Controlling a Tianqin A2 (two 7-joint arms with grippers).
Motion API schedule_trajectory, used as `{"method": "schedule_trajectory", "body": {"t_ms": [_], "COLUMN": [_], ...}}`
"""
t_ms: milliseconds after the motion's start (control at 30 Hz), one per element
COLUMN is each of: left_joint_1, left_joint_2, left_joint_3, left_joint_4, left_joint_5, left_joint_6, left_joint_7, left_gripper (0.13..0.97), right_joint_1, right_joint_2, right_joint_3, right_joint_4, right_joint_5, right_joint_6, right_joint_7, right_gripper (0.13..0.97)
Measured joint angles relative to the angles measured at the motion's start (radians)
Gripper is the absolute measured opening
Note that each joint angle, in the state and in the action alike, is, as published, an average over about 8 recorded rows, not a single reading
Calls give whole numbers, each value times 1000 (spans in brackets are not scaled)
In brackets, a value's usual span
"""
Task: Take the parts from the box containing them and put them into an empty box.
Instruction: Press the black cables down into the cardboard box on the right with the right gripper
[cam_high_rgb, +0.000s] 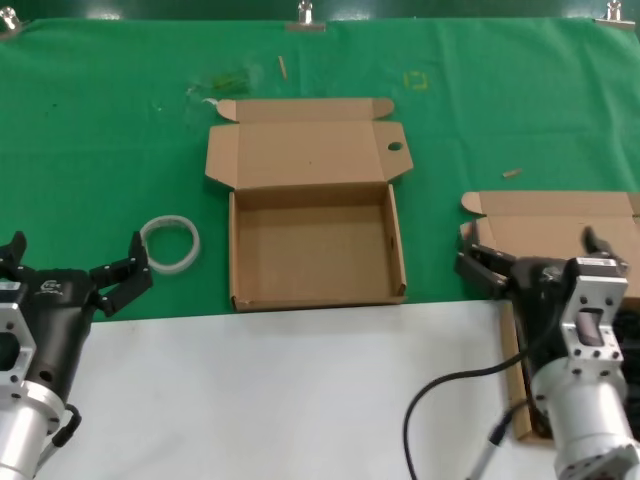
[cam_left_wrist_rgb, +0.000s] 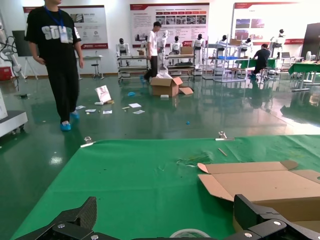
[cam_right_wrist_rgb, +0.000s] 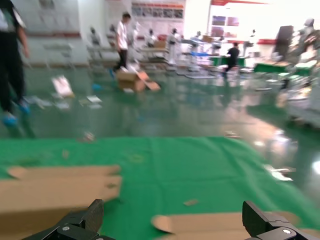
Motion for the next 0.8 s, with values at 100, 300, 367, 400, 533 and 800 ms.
{"method": "schedule_trajectory", "body": {"t_ms": [100,300,367,400,533,800], "left_joint_1": [0,0,0,0,0,0], "left_joint_2": [0,0,0,0,0,0], "left_joint_3": [0,0,0,0,0,0], "left_joint_4": [0,0,0,0,0,0], "left_joint_5": [0,0,0,0,0,0], "left_joint_6": [0,0,0,0,0,0], "left_joint_7": [0,0,0,0,0,0], "left_gripper": [966,966,966,966,966,966], "right_joint_1": [-14,-31,-33,-32,-16,68], "right_joint_2": [0,0,0,0,0,0], "right_joint_3": [-13,-9,0,5,22,43], "right_joint_4": [43,100,111,114,106,41], "right_joint_5": [42,108,136,152,220,359], "right_joint_6": [120,356,423,452,555,698], "right_joint_7": [-134,-413,-507,-553,-740,-1100], "right_gripper": [966,966,966,966,966,966]}}
